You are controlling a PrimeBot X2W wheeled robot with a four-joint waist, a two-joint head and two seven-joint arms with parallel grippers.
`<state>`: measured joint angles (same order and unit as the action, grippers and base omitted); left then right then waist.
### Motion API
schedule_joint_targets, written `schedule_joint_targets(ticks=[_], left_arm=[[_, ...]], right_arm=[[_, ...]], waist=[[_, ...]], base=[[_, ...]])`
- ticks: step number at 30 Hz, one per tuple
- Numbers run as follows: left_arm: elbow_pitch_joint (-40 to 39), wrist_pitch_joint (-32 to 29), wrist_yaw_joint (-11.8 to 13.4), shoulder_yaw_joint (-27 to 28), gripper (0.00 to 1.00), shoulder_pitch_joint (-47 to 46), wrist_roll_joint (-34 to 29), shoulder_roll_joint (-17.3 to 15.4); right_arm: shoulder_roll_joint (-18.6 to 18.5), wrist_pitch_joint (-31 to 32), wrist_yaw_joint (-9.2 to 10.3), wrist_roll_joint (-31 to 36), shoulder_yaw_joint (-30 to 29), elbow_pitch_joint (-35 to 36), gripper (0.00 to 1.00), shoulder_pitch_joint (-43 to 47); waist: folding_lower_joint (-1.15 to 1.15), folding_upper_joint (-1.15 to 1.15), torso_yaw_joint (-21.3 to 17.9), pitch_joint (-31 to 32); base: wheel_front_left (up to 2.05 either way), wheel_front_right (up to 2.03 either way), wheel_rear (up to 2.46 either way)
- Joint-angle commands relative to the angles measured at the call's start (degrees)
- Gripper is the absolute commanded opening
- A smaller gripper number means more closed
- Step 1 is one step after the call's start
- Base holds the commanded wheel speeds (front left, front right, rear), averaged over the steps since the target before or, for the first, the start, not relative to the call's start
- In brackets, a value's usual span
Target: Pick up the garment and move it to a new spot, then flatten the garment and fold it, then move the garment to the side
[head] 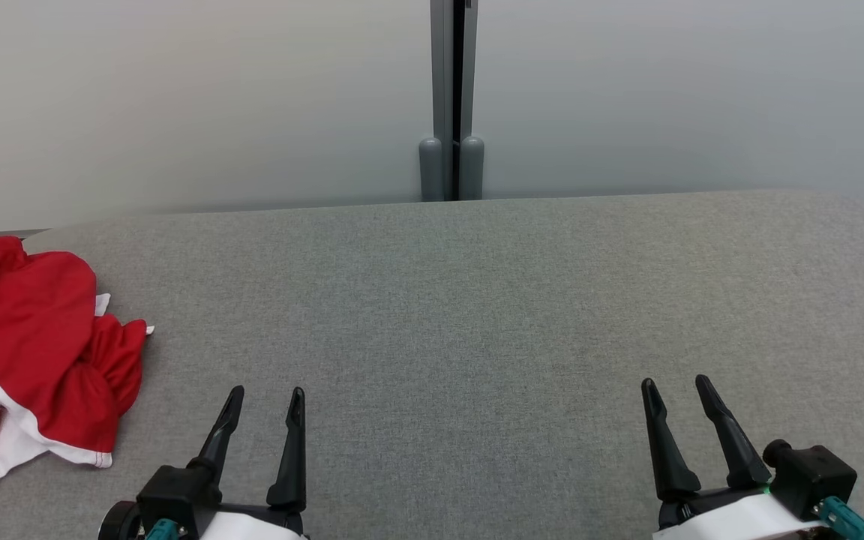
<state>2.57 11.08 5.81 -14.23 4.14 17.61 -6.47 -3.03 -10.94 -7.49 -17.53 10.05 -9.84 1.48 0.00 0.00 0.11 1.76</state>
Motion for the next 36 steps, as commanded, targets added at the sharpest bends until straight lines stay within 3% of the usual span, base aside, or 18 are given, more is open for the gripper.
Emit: schedule_joint_targets(ticks=[1,22,36], left_arm=[[-0.3,0.4,-0.2,-0.2,1.0,-0.1,-1.3,-0.3],[-0.2,2.8,-3.6,2.8,1.0,1.8,-9.8,2.1],[-0.5,4.2,-4.4,2.5,1.0,2.4,-16.4,3.0]], right_arm=[[-0.2,-0.6,0.0,1.4,0.1,0.3,1.0,0.3],[0.1,-3.0,0.0,11.5,0.9,0.0,1.0,1.4],[0.1,-4.5,0.01,17.5,1.9,0.2,1.0,2.3]], waist=[[0.0,0.0,0.0,0.0],[0.0,0.0,0.2,0.3],[0.0,0.0,0.8,0.3]], base=[[0.0,0.0,0.0],[0.0,0.0,0.0],[0.0,0.0,0.0]])
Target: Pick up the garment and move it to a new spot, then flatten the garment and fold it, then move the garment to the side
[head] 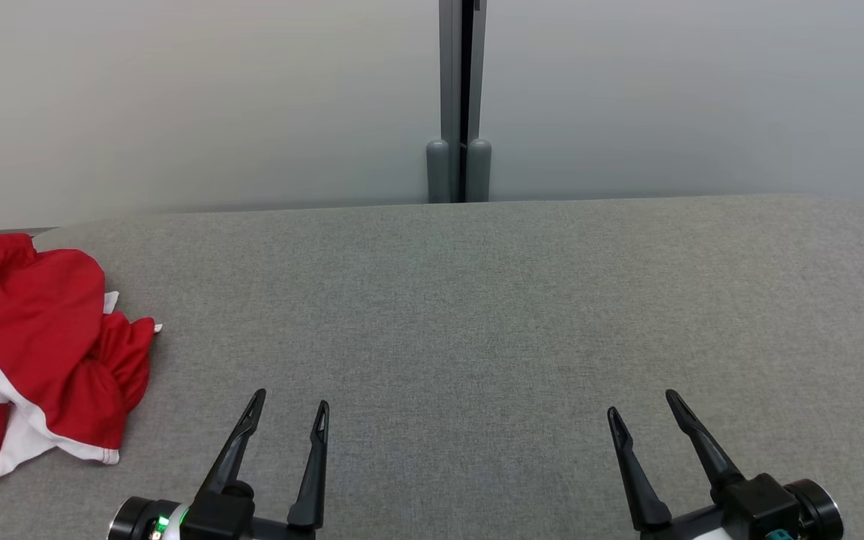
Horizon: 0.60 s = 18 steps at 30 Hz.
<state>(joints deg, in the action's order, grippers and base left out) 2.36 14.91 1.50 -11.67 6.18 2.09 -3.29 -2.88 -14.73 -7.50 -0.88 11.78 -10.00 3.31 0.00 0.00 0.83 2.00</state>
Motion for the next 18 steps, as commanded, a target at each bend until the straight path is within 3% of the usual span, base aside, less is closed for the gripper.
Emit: schedule_joint_targets(ticks=[1,11,18], left_arm=[[-0.3,0.4,-0.1,0.0,1.0,0.4,-0.9,-0.2],[0.6,0.3,-0.8,0.4,1.0,0.4,-1.2,0.1],[1.5,0.3,-1.0,0.2,1.0,-0.6,-0.5,0.2]], right_arm=[[-0.1,-0.6,0.02,0.7,0.2,0.3,1.0,0.5],[-0.1,-0.6,0.02,0.4,0.0,0.2,1.0,0.8],[-0.1,-0.5,0.02,0.5,0.0,0.4,1.0,1.8]], waist=[[0.0,0.0,0.1,0.0],[0.0,0.0,0.8,0.0],[0.0,0.0,7.6,-0.5]], base=[[0.0,0.0,0.0],[0.0,0.0,0.0],[0.0,0.0,0.0]])
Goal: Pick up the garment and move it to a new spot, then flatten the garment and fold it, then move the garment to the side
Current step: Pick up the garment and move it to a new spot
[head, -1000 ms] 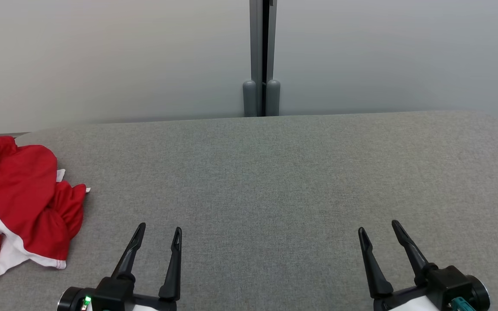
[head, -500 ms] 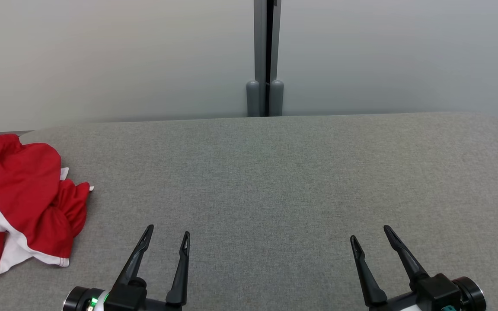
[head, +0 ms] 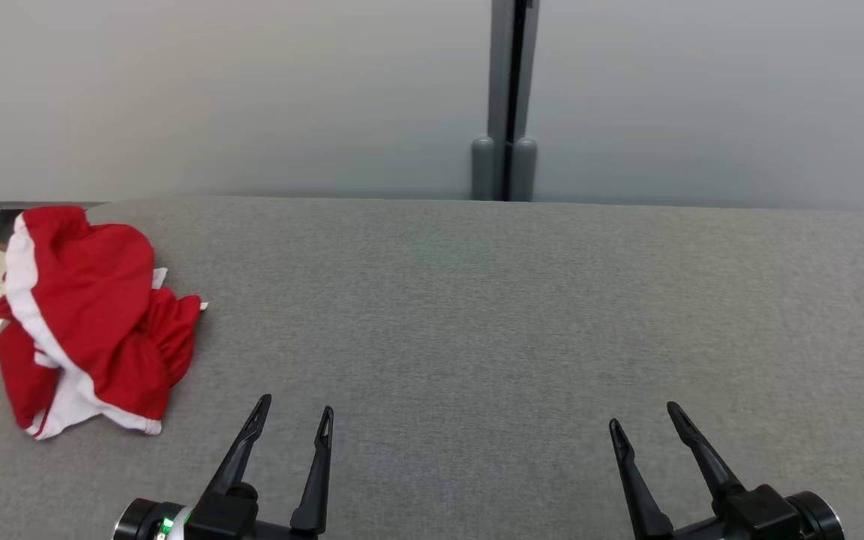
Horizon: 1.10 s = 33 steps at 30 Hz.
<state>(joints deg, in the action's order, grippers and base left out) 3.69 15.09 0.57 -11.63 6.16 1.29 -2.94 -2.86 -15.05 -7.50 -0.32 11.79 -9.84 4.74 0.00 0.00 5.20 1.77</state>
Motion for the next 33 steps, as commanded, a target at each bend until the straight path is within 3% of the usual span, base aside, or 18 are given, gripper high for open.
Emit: schedule_joint_targets(ticks=[1,6,17,28,33], left_arm=[[0.3,0.1,0.0,0.3,1.0,-0.5,0.5,-0.2],[0.4,0.1,0.1,0.9,1.0,-0.2,0.6,-0.1],[-0.7,0.1,0.8,4.2,1.0,2.5,1.1,-0.1],[-2.8,0.1,3.5,5.7,1.0,2.7,3.4,-0.1],[-3.4,0.1,3.2,6.7,1.0,-1.6,3.4,0.0]], right_arm=[[-0.1,-0.2,0.02,-0.1,-0.1,0.3,1.0,0.6],[-0.1,-0.1,0.03,-0.8,0.4,0.6,1.0,1.8],[-0.1,-0.1,0.03,-1.8,1.7,1.5,1.0,2.4],[-0.4,-0.1,0.03,-0.5,3.0,0.9,1.0,0.1],[-1.9,-0.1,0.03,-0.1,2.6,1.5,1.0,-0.7]], waist=[[0.0,0.0,4.7,-0.2],[0.0,0.0,12.5,0.4],[0.0,0.0,22.1,0.5],[0.0,0.0,23.9,-2.4],[0.0,0.0,24.0,-5.1]], base=[[0.0,0.0,0.0],[0.0,0.0,0.0],[0.0,0.0,0.0],[0.0,0.0,0.0],[0.0,0.0,0.0]])
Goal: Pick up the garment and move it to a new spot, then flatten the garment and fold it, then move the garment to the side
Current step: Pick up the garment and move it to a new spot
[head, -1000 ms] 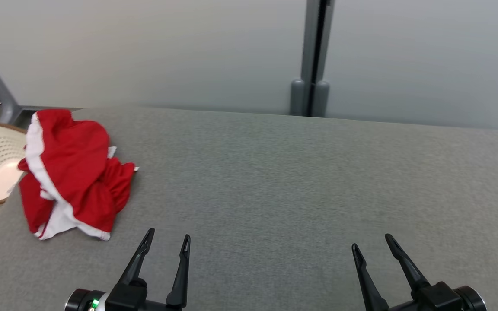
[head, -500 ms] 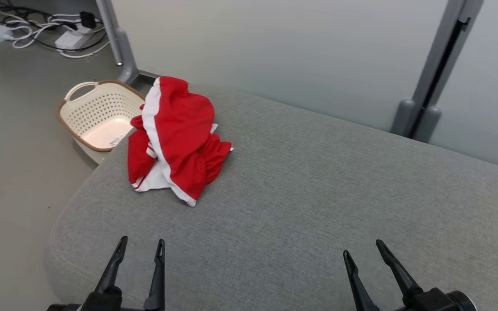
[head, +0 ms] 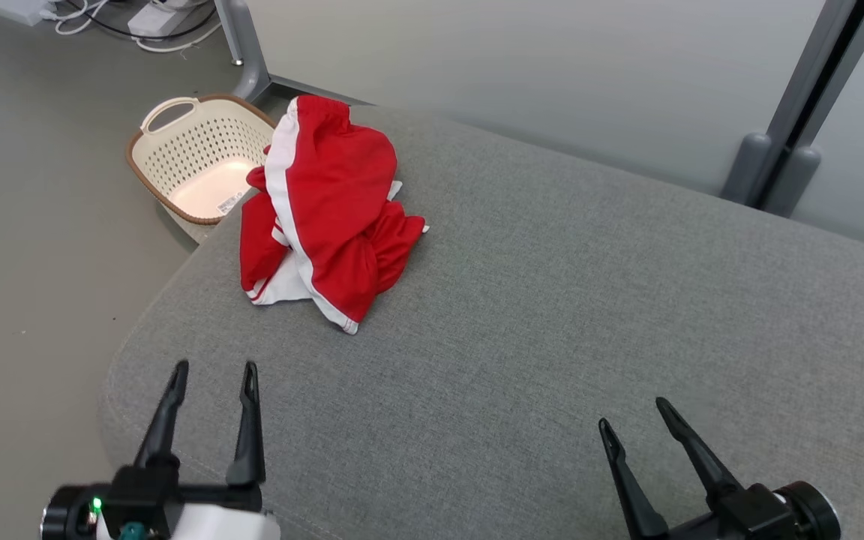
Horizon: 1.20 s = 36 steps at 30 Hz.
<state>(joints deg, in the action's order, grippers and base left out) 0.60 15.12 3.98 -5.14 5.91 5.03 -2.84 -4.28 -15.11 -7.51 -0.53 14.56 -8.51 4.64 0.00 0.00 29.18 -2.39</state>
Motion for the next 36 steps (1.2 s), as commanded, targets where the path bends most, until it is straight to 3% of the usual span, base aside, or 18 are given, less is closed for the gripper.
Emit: schedule_joint_targets(ticks=[1,7,14,18,19,23,28,33,34,35,36], left_arm=[[-0.3,0.0,-0.5,0.7,1.0,-2.7,-0.5,-0.1],[3.4,0.0,-4.6,4.4,1.0,-15.8,-0.6,-1.4],[19.9,-0.7,-8.4,9.3,1.0,-35.9,3.1,-6.4],[31.3,-8.7,-10.4,8.7,1.0,-48.6,7.1,-8.8],[31.3,-8.7,-10.4,8.7,1.0,-48.6,7.1,-8.8],[40.4,-18.4,-11.3,7.5,1.0,-57.2,11.9,-10.9],[47.4,-27.2,-11.4,3.6,1.0,-61.3,16.7,-13.7],[50.2,-30.6,-11.4,0.1,1.0,-60.5,22.4,-14.6],[50.4,-30.8,-11.4,-0.7,0.69,-60.1,23.5,-14.8],[50.6,-31.1,-11.4,-1.3,0.07,-59.8,24.6,-15.0],[50.4,-31.0,-11.4,-2.3,0.0,-59.6,25.7,-15.0]], right_arm=[[-1.0,-0.1,0.04,0.1,-0.3,0.4,1.0,-0.8],[-5.0,-0.1,0.04,-0.2,-1.0,3.4,1.0,-3.4],[-10.8,-0.1,0.05,-1.0,-0.9,7.9,1.0,-7.7],[-13.6,-0.1,0.05,-1.1,-1.5,10.4,1.0,-9.6],[-13.6,-0.1,0.05,-1.1,-1.5,10.4,1.0,-9.6],[-15.5,-0.1,0.05,-1.5,-1.7,11.9,1.0,-11.5],[-16.0,-0.1,0.08,-1.8,-1.5,12.4,1.0,-13.2],[-15.9,0.0,0.09,-1.9,-2.2,12.4,1.0,-13.4],[-15.9,0.1,0.09,-2.0,-2.3,12.3,1.0,-13.4],[-16.0,0.1,0.09,-2.0,-2.4,12.1,1.0,-13.4],[-15.9,0.1,0.09,-2.0,-2.4,12.0,1.0,-13.4]], waist=[[0.0,0.0,0.1,-1.8],[0.0,0.0,-1.9,-8.9],[0.0,0.0,-5.7,-18.9],[0.0,0.0,-6.8,-24.4],[0.0,0.0,-6.8,-24.4],[0.0,0.0,-8.2,-28.4],[0.0,0.0,-10.3,-31.0],[0.0,0.0,-11.3,-32.3],[0.0,0.0,-11.4,-32.4],[0.0,0.0,-11.5,-32.4],[0.0,0.0,-11.6,-32.4]], base=[[0.0,0.0,0.0],[0.0,0.0,0.0],[0.0,0.0,0.0],[0.0,0.0,0.0],[0.0,0.0,0.0],[0.0,0.0,0.0],[0.0,0.0,0.0],[0.0,0.0,0.0],[0.0,0.0,0.0],[0.0,0.0,0.0],[0.0,0.0,0.0]])
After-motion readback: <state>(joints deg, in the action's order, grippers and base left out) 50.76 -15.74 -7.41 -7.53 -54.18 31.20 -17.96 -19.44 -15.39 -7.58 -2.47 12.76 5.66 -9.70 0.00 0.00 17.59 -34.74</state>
